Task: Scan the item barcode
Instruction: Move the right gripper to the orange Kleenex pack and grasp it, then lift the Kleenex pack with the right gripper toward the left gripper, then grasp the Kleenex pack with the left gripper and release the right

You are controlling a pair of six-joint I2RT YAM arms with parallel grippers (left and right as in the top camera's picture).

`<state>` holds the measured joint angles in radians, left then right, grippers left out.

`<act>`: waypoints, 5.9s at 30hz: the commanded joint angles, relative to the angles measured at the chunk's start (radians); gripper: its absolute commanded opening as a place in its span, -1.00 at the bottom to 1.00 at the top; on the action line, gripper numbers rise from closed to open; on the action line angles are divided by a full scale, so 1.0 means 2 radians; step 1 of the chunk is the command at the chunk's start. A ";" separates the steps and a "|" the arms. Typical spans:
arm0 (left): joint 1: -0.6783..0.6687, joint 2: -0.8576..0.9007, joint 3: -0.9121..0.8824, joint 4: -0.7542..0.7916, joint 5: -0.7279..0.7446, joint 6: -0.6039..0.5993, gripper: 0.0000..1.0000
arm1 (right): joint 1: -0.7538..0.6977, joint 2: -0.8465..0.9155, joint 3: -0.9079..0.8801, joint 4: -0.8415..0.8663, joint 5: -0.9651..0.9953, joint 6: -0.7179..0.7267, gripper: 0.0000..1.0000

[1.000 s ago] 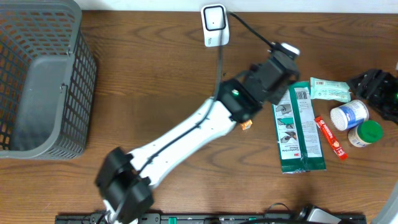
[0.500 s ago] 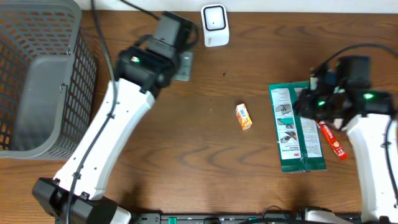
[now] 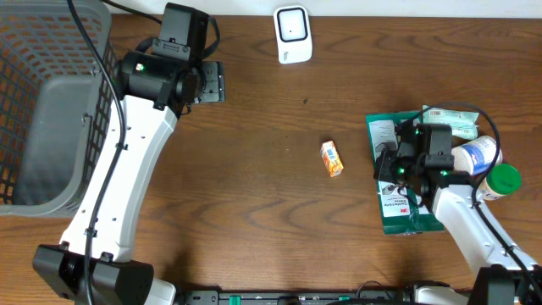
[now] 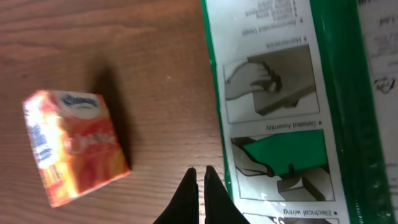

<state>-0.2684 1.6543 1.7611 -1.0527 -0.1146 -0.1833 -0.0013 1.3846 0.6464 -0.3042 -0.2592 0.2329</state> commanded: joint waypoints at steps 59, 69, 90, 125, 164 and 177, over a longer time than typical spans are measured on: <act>0.002 -0.001 0.004 -0.003 0.001 0.000 0.67 | 0.216 0.236 0.395 -0.396 0.109 -0.078 0.96; 0.002 -0.001 0.004 -0.003 0.001 0.000 0.67 | 0.217 0.278 0.394 -0.382 0.117 -0.078 0.18; 0.002 -0.001 0.004 -0.003 0.001 0.000 0.68 | 0.217 0.284 0.378 -0.361 0.129 -0.078 -0.24; 0.042 -0.003 0.004 0.066 0.462 0.096 0.92 | 0.049 0.265 0.572 -0.537 -0.402 -0.299 -0.91; -0.060 -0.002 0.004 0.165 0.498 0.116 0.64 | 0.024 0.195 0.577 -0.528 -0.651 -0.450 -0.98; -0.061 -0.002 0.004 0.166 0.501 0.106 -0.13 | 0.049 0.194 0.577 -0.497 -0.651 -0.450 -0.97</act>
<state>-0.3908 1.6535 1.7611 -0.7269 0.9146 0.0322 0.0608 1.7885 1.7813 -1.3075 -1.4979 -0.6655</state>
